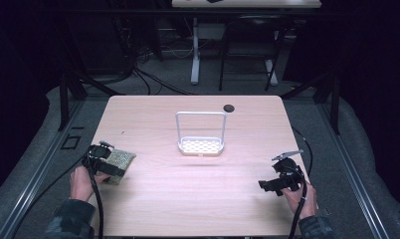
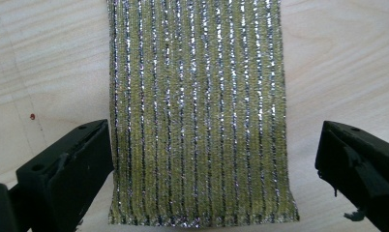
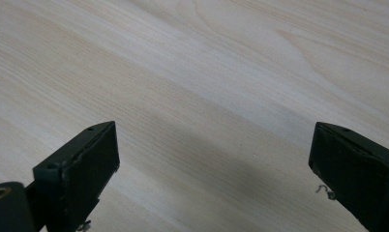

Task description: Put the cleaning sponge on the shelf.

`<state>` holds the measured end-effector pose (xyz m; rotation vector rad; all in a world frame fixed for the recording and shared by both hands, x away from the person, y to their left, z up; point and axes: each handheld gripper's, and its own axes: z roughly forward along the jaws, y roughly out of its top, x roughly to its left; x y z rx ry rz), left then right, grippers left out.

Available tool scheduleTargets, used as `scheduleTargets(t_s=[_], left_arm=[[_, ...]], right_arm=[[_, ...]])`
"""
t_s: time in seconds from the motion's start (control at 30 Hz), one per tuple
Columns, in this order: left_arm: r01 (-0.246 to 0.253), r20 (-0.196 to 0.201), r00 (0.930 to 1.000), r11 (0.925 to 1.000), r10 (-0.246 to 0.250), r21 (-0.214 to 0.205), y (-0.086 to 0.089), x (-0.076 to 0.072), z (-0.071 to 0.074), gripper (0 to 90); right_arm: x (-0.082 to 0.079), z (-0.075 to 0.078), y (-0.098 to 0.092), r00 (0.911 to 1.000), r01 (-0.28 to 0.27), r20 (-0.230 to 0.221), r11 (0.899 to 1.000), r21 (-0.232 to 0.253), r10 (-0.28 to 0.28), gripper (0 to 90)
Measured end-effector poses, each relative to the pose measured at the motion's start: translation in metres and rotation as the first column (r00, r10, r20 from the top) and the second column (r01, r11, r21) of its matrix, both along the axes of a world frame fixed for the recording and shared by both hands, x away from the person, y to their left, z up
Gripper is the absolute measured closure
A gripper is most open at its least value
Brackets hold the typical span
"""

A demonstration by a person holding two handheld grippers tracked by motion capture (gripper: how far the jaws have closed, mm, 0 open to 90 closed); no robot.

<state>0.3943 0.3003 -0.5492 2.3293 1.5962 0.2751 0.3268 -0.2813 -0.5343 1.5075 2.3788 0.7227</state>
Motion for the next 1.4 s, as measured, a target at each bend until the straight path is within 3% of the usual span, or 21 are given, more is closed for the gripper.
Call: scheduleTargets(t_s=[0.27,0.63,1.4], left_arm=[[0.002,-0.023,0.9997,1.0,-0.002,0.005,-0.001,0.005,-0.005,0.0],[0.01,-0.054,0.9985,0.9995,-0.009,0.029,-0.003,0.009,-0.009,0.0],[0.002,-0.068,0.9977,0.9982,0.002,0.059,-0.007,0.008,-0.009,8.3]], right_arm=[[0.001,-0.001,0.0,1.0,-0.003,-0.009,1.0,-0.001,0.003,3.6],[0.001,0.001,-0.001,0.9999,-0.001,0.012,1.0,-0.001,0.001,4.6],[0.001,0.0,-0.001,0.9999,-0.004,0.012,1.0,-0.001,0.004,5.9]])
